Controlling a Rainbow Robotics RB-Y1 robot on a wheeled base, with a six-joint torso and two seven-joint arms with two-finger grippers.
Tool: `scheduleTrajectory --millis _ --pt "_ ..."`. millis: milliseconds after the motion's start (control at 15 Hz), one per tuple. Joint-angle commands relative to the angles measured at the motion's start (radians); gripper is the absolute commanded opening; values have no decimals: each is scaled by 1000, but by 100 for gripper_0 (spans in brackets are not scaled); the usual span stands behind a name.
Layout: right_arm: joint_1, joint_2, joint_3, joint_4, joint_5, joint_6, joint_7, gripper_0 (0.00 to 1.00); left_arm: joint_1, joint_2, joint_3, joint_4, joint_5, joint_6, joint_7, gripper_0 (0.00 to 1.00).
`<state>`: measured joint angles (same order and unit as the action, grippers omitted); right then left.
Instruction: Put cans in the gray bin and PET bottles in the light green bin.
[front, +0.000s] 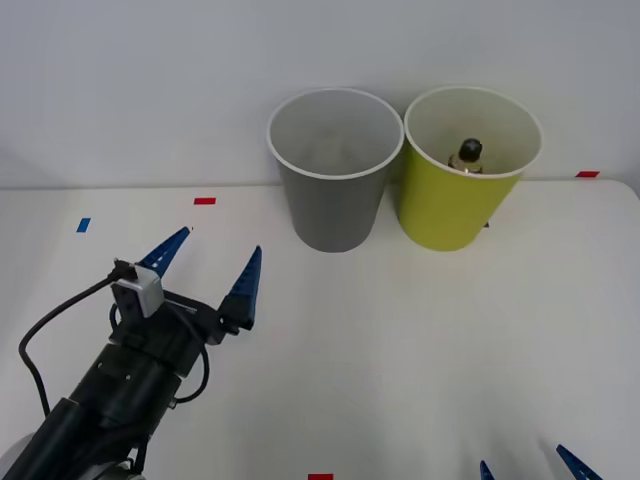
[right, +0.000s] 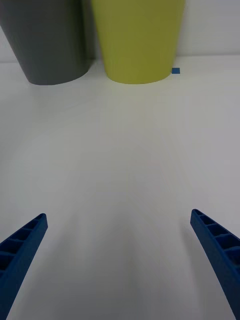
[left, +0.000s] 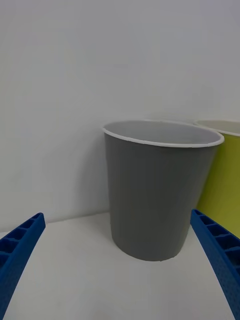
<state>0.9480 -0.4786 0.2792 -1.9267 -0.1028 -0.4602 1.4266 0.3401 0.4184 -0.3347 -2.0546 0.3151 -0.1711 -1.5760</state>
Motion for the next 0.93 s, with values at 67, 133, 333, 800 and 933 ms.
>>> scheduleTrajectory --millis 67,133,333,800,933 --pt "0 0 0 0 0 0 0 100 60 -16 2 1 -11 -39 -13 100" --pt "0 0 0 0 0 0 0 100 88 -16 16 1 -19 -41 -16 100" --pt "0 0 0 0 0 0 0 100 175 23 66 60 -13 -133 -12 100" --pt "0 0 0 0 0 0 0 100 264 -113 138 338 -34 -354 4 100" --pt "0 0 0 0 0 0 0 100 339 -122 123 338 -80 -372 5 100"
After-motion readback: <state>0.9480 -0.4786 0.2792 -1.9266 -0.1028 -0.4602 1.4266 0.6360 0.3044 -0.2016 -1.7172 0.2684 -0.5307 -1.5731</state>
